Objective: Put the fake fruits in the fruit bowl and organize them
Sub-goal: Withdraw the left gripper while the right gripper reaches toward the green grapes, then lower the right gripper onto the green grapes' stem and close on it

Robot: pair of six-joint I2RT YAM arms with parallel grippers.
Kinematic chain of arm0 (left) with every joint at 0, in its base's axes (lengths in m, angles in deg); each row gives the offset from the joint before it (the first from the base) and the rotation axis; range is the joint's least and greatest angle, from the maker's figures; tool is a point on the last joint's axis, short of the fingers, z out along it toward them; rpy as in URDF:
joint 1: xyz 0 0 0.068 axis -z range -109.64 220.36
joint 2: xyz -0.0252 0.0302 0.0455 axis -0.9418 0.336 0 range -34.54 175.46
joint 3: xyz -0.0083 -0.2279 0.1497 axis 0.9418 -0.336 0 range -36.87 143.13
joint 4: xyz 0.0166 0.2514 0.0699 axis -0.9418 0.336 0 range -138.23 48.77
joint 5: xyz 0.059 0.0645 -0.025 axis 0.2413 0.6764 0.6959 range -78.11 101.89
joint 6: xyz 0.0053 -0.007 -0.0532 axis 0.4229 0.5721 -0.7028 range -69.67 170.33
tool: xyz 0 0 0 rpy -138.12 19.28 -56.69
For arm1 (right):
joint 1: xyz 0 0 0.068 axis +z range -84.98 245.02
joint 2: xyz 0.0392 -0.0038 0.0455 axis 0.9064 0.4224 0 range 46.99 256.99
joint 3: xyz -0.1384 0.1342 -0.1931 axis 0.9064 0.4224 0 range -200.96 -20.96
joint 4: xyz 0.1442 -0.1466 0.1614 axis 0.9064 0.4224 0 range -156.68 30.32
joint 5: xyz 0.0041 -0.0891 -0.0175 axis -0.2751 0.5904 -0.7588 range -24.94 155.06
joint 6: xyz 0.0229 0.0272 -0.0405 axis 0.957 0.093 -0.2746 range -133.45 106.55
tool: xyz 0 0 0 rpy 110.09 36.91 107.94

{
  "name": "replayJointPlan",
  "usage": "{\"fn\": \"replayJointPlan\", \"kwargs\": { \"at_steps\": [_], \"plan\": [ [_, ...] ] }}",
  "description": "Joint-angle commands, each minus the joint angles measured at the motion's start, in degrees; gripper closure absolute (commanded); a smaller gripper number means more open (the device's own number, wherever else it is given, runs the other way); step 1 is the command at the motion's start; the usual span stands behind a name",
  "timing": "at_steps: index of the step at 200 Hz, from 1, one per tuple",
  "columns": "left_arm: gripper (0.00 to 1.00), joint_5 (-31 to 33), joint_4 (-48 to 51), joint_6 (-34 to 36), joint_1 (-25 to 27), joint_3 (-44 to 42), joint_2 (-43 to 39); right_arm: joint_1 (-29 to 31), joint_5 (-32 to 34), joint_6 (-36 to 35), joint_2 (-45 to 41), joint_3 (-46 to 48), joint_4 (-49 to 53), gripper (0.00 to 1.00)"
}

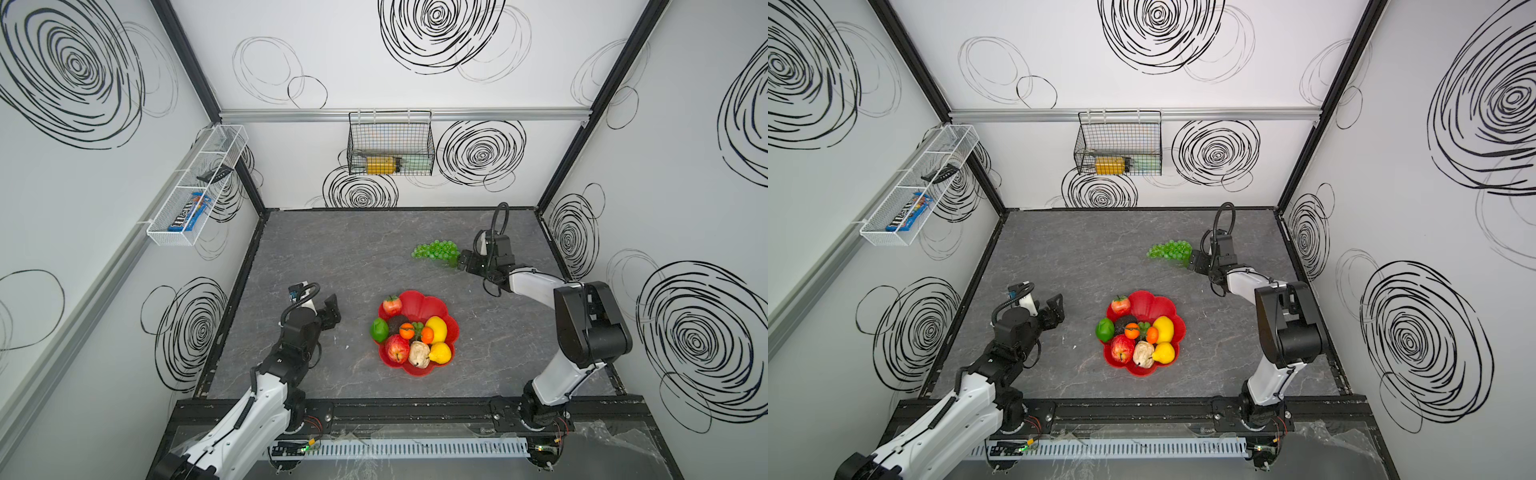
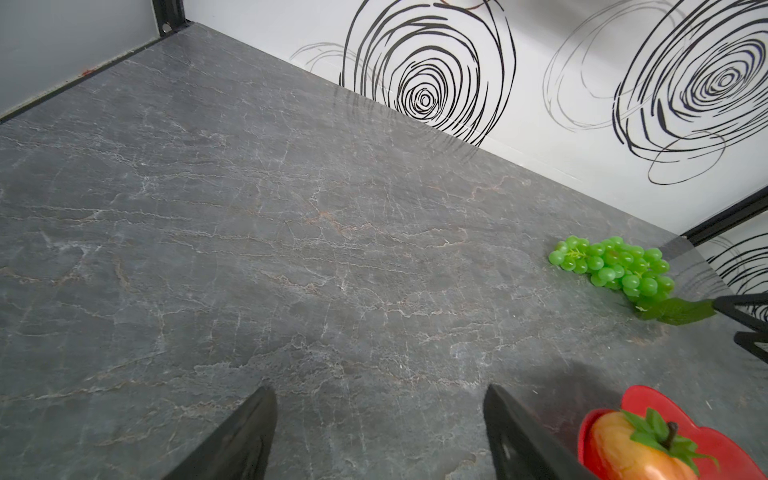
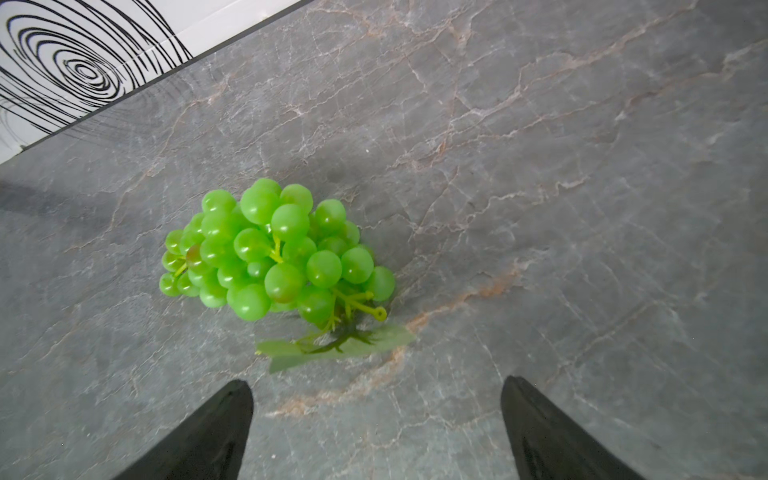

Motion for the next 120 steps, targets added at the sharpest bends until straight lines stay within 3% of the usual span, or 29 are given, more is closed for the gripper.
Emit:
{"fn": "replayJointPlan", "kwargs": {
  "at_steps": [1, 77, 120],
  "plan": [
    [0.16, 1.8, -2.7, -0.3, 0.7, -0.2, -0.2, 1.1, 2.0, -2.2, 2.2, -3.3, 2.1, 0.02],
    [0.13, 2.5, -3.3, -0.1, 1.4, -0.5, 0.0, 4.8, 7.3, -4.0, 10.9, -10.1, 5.0, 0.02],
    [0.12, 2.4, -3.7, -0.1, 1.6, -0.7, 0.0, 3.9, 10.8, -5.2, 12.9, -12.4, 8.1, 0.09]
  ]
}}
